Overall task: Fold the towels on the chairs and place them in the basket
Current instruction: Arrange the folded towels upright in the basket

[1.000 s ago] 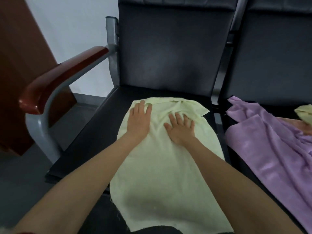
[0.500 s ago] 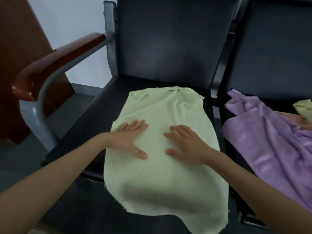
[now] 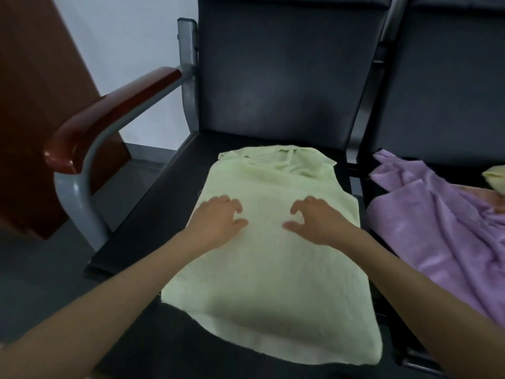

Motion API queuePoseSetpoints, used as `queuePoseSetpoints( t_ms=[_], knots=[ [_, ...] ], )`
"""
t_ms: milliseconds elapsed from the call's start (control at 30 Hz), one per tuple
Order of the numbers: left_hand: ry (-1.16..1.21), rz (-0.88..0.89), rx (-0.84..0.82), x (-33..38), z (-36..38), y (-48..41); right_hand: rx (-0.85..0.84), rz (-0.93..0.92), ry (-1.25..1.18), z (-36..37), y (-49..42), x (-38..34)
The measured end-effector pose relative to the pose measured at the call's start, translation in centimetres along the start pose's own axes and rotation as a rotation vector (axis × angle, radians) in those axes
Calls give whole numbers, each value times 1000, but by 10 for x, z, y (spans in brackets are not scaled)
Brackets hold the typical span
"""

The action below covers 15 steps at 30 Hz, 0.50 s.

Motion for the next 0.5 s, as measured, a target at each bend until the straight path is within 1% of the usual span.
queuePoseSetpoints(
  t_ms=[67, 100, 133, 167, 200, 233, 267, 333, 367, 400, 433, 467, 500],
  knots=[
    [46, 32, -161, -9, 14, 19, -284, 34, 42, 11, 16, 4],
    [94, 51, -221, -13, 17, 22, -387, 30, 48, 13, 20, 6],
    [138, 59, -282, -19, 18, 19, -451, 21, 40, 12, 19, 8],
    [151, 46, -339, -24, 17, 12, -470, 15, 12, 10, 14, 11],
    [124, 10, -373, -26, 15, 1, -435, 14, -27, 6, 4, 13],
    [82, -27, -354, -29, 12, -12, -343, 23, -67, 2, -7, 15],
    [35, -52, -270, -30, 7, -23, -203, 45, -84, -3, -16, 16],
    [-54, -33, 33, -25, -4, -37, 92, 92, -14, -8, -23, 13],
    [-53, -2, 186, -19, -8, -34, 189, 75, 15, -7, -21, 9],
    [-5, 25, 282, -14, -9, -28, 245, 34, 17, -4, -16, 5],
    [59, 50, 315, -10, -9, -19, 269, -7, 7, 0, -10, 1],
    [110, 64, 299, -8, -8, -9, 267, -37, -12, 3, -2, -1],
    [137, 60, 227, -10, -4, 0, 236, -50, -32, 7, 6, -1]
  ],
)
Point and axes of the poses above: each hand's wrist, its own y-axis away from the middle knuckle, its own z-axis out of the palm, x = y × z, the point moved 3 cm from there along -y, towards the middle knuckle, and after that the axes turned 14 degrees about -x, right-handed, at the moved point
